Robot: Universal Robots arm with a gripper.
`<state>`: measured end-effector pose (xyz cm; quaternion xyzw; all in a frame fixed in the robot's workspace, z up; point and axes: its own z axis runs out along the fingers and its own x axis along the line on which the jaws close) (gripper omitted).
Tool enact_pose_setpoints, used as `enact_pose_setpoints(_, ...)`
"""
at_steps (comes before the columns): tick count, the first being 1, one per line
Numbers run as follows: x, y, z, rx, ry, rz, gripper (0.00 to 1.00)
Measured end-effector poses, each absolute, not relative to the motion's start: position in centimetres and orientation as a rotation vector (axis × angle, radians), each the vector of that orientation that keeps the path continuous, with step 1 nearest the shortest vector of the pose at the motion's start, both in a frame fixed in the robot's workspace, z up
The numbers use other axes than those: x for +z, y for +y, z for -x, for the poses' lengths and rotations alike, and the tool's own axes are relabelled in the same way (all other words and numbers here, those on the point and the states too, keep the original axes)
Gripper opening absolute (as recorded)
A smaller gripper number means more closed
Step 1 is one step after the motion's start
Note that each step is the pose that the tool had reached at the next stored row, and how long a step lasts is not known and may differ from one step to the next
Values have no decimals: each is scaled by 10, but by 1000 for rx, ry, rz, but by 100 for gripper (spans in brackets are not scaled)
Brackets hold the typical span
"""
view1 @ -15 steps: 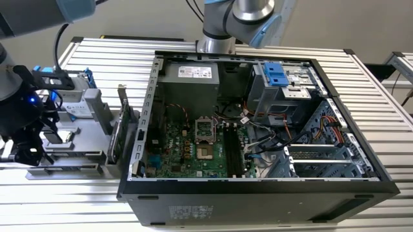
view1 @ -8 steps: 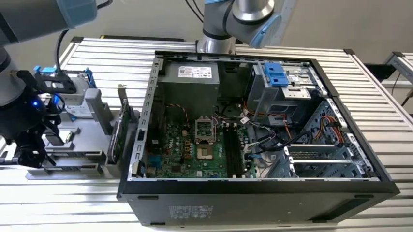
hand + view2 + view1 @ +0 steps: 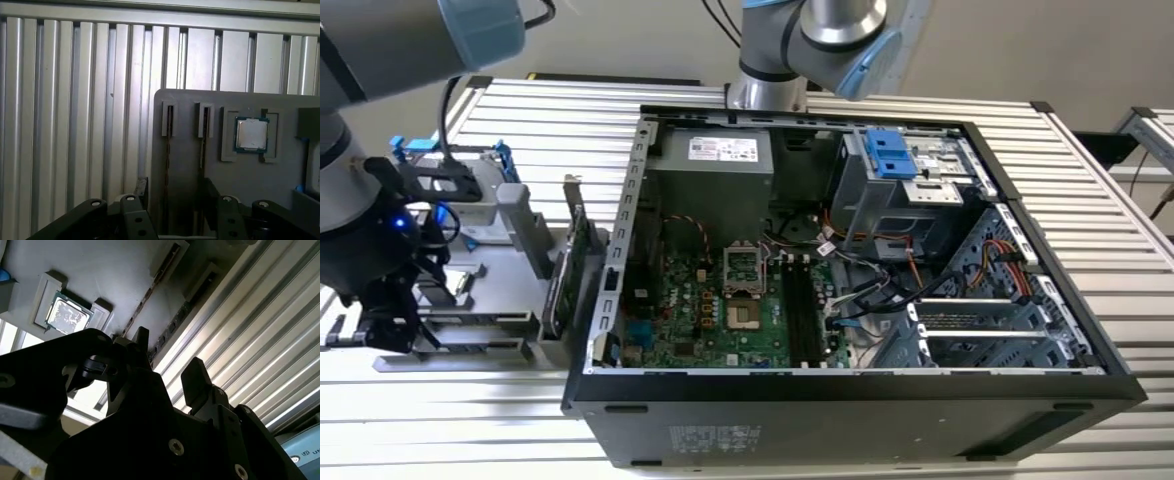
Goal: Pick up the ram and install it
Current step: 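Pick up the ram and move it above insertion slot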
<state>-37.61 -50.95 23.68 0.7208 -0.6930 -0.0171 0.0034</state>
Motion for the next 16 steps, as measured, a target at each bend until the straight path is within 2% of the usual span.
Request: enact_pose_setpoints(16, 220, -510, 376, -53, -2163, -2269, 100)
